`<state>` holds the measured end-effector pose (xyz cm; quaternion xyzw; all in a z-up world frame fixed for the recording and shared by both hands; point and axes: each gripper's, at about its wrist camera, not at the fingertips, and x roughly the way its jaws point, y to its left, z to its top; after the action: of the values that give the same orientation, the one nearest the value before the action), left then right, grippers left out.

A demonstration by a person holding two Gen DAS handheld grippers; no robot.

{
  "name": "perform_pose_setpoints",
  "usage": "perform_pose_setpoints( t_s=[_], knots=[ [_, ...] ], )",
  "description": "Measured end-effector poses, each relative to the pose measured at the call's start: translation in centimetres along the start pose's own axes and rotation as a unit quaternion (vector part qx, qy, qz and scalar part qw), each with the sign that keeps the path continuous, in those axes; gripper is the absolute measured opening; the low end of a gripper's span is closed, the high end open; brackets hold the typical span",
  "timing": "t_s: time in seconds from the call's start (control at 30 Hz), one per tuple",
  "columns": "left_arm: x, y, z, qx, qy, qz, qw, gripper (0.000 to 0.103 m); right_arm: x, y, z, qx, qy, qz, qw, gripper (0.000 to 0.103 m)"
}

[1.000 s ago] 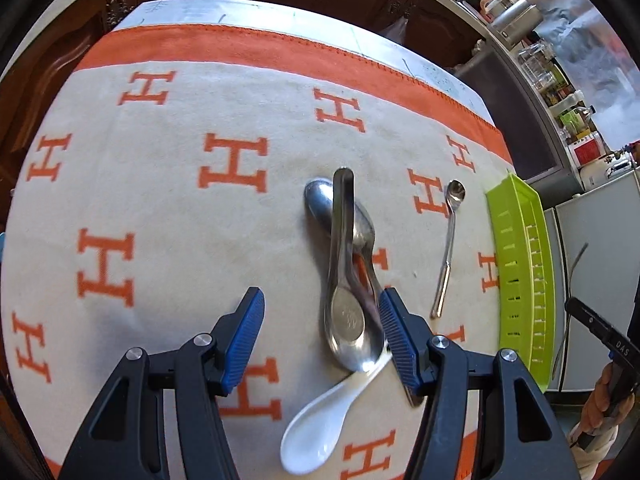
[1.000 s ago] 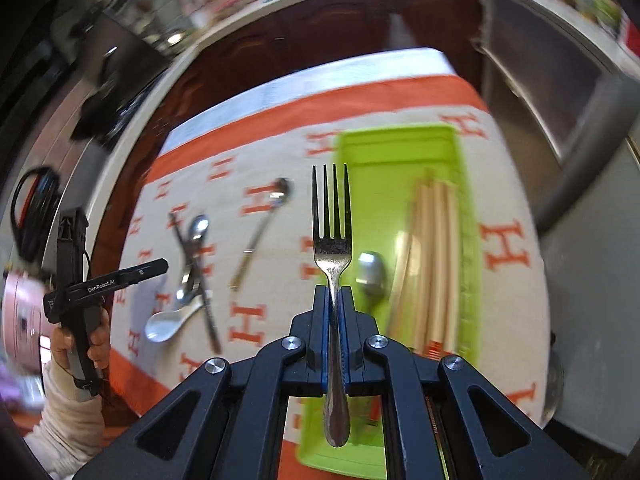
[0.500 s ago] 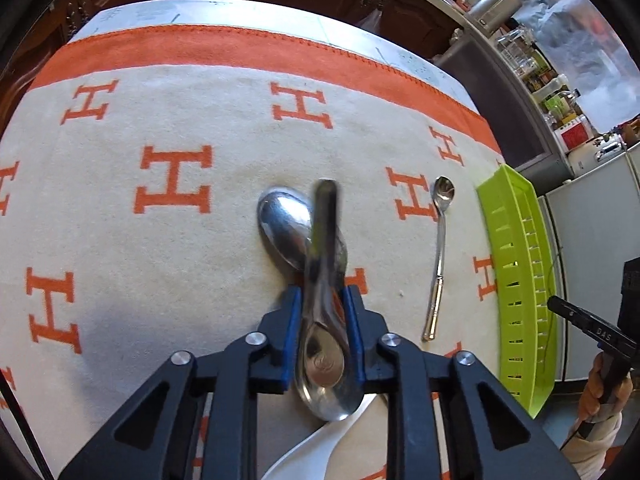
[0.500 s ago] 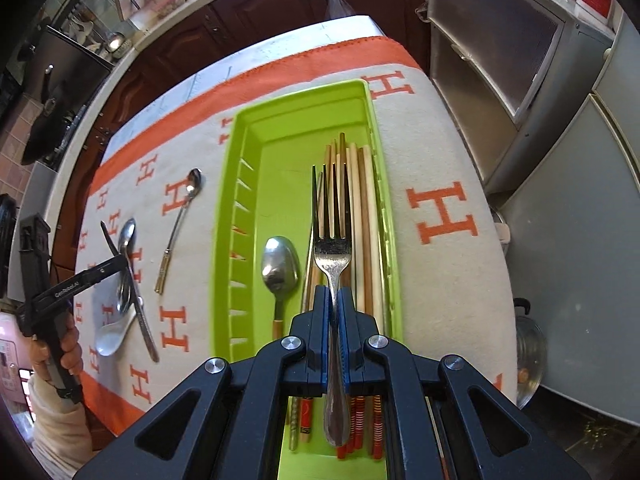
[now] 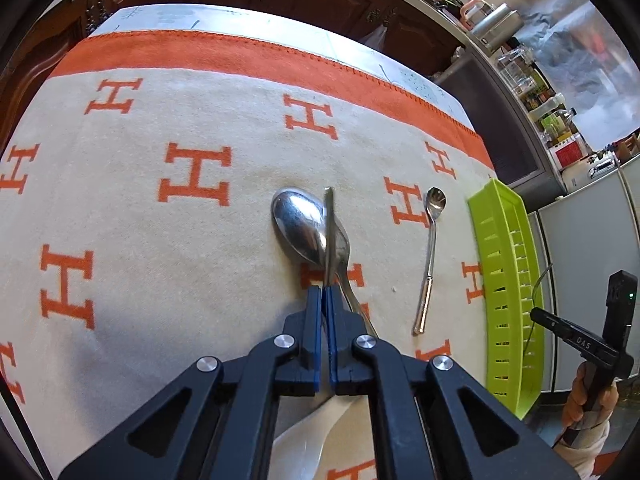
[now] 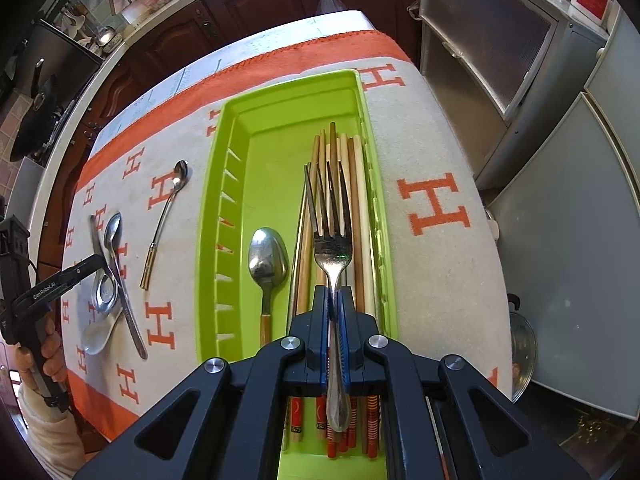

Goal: Organize utensils

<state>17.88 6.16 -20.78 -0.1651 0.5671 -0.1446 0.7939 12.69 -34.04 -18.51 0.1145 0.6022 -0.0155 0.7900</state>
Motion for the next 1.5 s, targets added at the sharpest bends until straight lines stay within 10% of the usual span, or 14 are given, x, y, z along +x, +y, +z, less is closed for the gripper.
perform_pose_setpoints(
  t_s=[0.6,0.9,1.13,1.33,1.5],
  knots=[
    [-2.9,-1.6,-0.7,0.004,-0.028,-0.004,0.9996,0.001,-0.8,0.5,-1.9,-0.015,0.000,0.025,1.000,0.012],
    [-0.2,0.2,-0.9,-0.030,0.009,0.004,0.9995,0.044,-1.9,0.8,-2.8,-0.018,-0.013,0.045,0.999,0.015],
    [1.4,-0.3,-0.5,0.006,-0.022,0.017,0.9996,0.040,-1.8,0.8,-2.8,-0.020,-0.011,0.052,0.998,0.015],
    [2.1,0.3,-1.1,0.019,-0.052,-0.037,0.9978,0.010,-1.0,0.7,-2.8,-0.019,-0.004,0.046,0.999,0.015],
    [1.5,0.9,-1.5,-0.003,-0.062,-0.041,0.9972,0.005,-0.6,0.8,-2.6,-0.020,-0.001,0.043,0.999,0.015]
  ],
)
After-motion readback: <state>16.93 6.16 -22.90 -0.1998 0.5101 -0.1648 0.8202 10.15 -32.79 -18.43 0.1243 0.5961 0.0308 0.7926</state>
